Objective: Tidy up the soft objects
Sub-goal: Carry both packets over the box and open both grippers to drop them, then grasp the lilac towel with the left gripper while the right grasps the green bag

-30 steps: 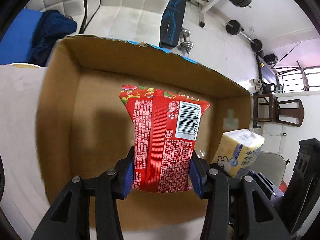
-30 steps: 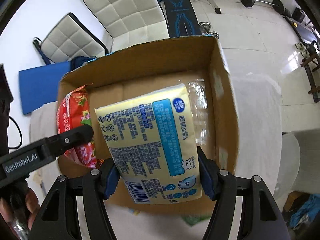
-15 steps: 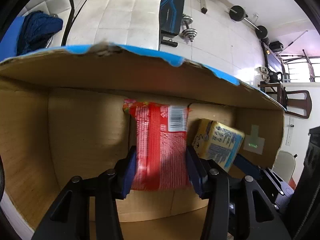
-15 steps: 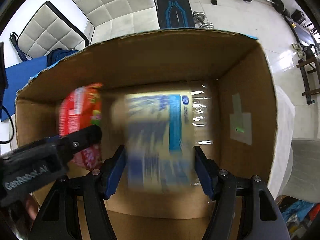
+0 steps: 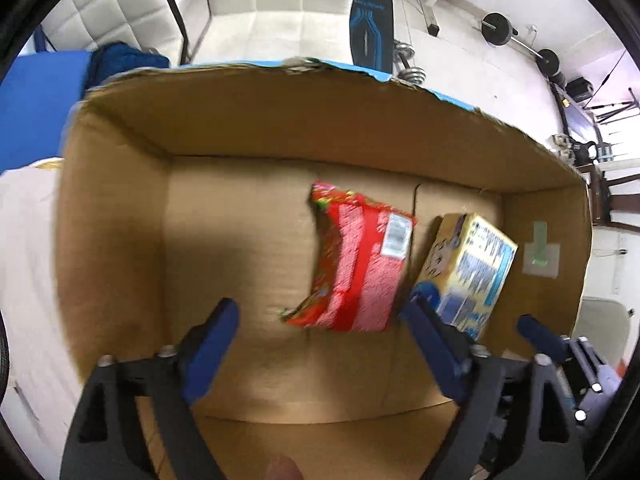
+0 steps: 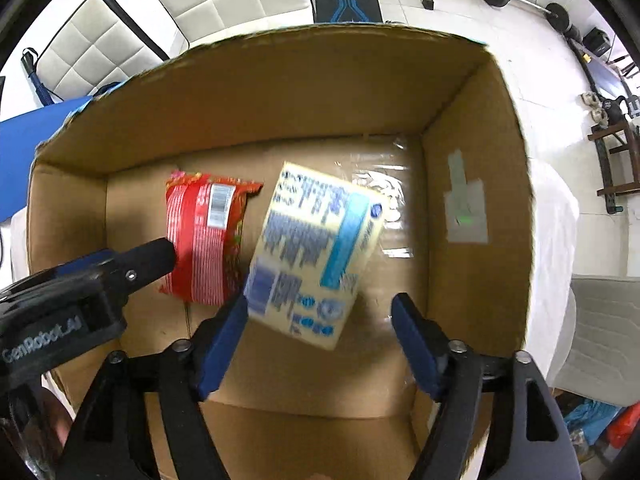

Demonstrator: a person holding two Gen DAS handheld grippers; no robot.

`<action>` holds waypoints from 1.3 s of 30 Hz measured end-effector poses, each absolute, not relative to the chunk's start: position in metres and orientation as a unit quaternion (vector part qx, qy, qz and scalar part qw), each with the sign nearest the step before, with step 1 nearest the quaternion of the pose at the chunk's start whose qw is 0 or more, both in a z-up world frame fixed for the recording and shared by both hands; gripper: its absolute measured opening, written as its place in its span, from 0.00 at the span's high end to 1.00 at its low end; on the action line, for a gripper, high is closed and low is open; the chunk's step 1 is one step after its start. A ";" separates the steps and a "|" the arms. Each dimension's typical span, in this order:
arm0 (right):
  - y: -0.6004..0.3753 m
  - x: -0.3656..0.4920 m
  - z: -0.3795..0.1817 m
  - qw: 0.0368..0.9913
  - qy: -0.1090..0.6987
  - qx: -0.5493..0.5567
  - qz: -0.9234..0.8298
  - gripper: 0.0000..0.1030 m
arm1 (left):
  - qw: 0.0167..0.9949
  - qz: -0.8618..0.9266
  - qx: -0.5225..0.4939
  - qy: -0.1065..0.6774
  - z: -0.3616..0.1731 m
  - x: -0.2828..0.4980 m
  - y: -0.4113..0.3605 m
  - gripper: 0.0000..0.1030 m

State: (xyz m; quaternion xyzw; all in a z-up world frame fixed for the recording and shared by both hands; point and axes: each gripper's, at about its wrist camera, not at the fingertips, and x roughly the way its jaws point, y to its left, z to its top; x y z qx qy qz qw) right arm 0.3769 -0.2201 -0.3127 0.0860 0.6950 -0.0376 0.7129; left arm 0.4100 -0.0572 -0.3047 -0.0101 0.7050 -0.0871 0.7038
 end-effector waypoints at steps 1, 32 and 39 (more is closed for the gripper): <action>-0.218 0.372 -0.310 0.716 0.692 0.084 -0.038 0.18 | 0.710 -0.083 -0.001 0.699 -0.300 0.404 -0.054 0.11; -0.185 0.221 -0.135 0.832 0.550 0.050 -0.040 0.00 | 0.830 -0.064 0.031 0.554 -0.136 0.265 -0.014 0.01; -0.181 0.190 -0.112 0.836 0.545 0.060 -0.022 0.00 | 0.836 -0.055 0.021 0.546 -0.120 0.241 -0.010 0.01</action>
